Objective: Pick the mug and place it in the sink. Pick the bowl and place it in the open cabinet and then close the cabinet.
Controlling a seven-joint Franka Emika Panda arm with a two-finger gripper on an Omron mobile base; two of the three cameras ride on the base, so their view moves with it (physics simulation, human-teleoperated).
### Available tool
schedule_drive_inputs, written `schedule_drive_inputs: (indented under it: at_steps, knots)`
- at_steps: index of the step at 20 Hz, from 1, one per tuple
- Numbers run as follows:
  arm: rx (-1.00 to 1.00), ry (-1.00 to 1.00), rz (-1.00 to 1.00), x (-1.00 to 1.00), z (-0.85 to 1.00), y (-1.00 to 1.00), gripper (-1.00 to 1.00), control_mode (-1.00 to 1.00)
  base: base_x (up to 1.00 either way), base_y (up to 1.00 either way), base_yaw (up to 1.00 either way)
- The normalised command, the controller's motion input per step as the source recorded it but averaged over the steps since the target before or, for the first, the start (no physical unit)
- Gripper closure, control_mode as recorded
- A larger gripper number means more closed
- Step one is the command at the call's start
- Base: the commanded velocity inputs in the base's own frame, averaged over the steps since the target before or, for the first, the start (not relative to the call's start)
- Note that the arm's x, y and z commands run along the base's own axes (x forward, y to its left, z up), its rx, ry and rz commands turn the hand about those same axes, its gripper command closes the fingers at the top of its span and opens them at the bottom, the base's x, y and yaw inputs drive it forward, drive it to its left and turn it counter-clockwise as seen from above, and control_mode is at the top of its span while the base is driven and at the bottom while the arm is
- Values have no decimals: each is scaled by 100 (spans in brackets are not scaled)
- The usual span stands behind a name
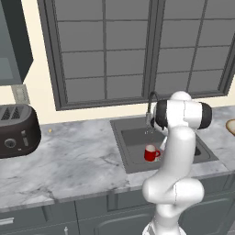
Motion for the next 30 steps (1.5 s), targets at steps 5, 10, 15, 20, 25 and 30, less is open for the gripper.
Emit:
schedule_drive_inputs:
  at_steps: [5, 10, 15, 20, 25, 30]
  knots:
    - [2, 8, -13, -33, 100, -48, -100, -100, 0, 0, 0]
    - [0, 7, -33, -21, 100, -20, -100, -100, 0, 0, 0]
    - [0, 1, -41, -19, 99, -20, -100, -100, 0, 0, 0]
    - [0, 0, -34, -55, 58, -57, -100, -100, 0, 0, 0]
    - [0, -8, -20, -87, 19, -27, -100, -100, 0, 0, 0]
    - [-6, -16, -14, -51, 18, -13, -100, -100, 0, 0, 0]
